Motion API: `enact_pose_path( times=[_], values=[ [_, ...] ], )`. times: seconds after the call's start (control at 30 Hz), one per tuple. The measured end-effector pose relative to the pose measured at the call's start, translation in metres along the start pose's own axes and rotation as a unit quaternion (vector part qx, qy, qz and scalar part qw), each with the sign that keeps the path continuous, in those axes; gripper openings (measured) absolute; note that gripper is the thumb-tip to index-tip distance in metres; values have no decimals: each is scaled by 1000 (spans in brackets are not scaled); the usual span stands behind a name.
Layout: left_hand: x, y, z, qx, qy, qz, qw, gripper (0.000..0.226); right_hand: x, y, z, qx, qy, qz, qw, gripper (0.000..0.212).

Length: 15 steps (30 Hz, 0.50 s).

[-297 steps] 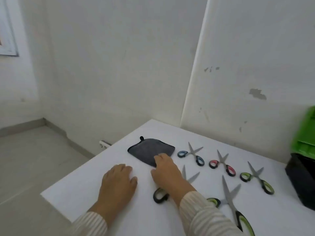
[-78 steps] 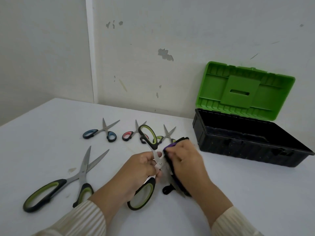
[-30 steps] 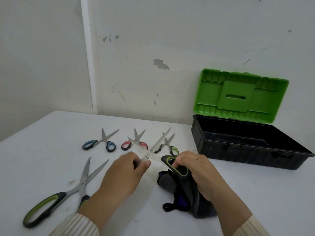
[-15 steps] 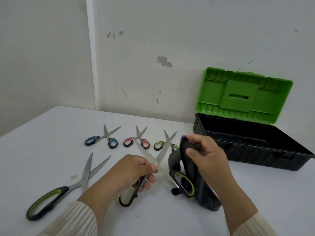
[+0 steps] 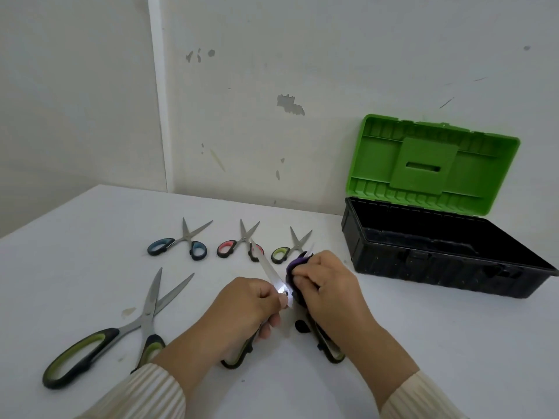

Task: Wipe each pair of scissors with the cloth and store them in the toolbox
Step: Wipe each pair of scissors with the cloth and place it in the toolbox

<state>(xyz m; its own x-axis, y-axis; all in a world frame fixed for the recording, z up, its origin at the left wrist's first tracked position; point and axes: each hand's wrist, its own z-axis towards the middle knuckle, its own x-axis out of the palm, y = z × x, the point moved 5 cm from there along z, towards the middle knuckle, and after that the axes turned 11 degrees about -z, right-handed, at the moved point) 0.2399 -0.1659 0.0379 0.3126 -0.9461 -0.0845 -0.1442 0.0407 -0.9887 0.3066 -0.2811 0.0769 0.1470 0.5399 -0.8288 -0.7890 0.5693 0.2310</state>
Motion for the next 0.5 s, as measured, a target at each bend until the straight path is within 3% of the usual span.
enact_pose_path(
  times=[0.2,0.33,0.43,0.5],
  values=[
    [-3,-1,-2,2,2,45,999,33,5,7,-6,-19,-4,-18,1000,11],
    [3,-3,-4,-4,34,77,996,35,-19,-27,6,88,-117,-58,988,13],
    [4,-5,-7,-11,46,50,998,33,-28,-62,-2,215,-116,16,970,17],
    [-1,-7,-6,-5,33,31,999,32,-29,-66,-5,206,-70,61,974,22]
  ],
)
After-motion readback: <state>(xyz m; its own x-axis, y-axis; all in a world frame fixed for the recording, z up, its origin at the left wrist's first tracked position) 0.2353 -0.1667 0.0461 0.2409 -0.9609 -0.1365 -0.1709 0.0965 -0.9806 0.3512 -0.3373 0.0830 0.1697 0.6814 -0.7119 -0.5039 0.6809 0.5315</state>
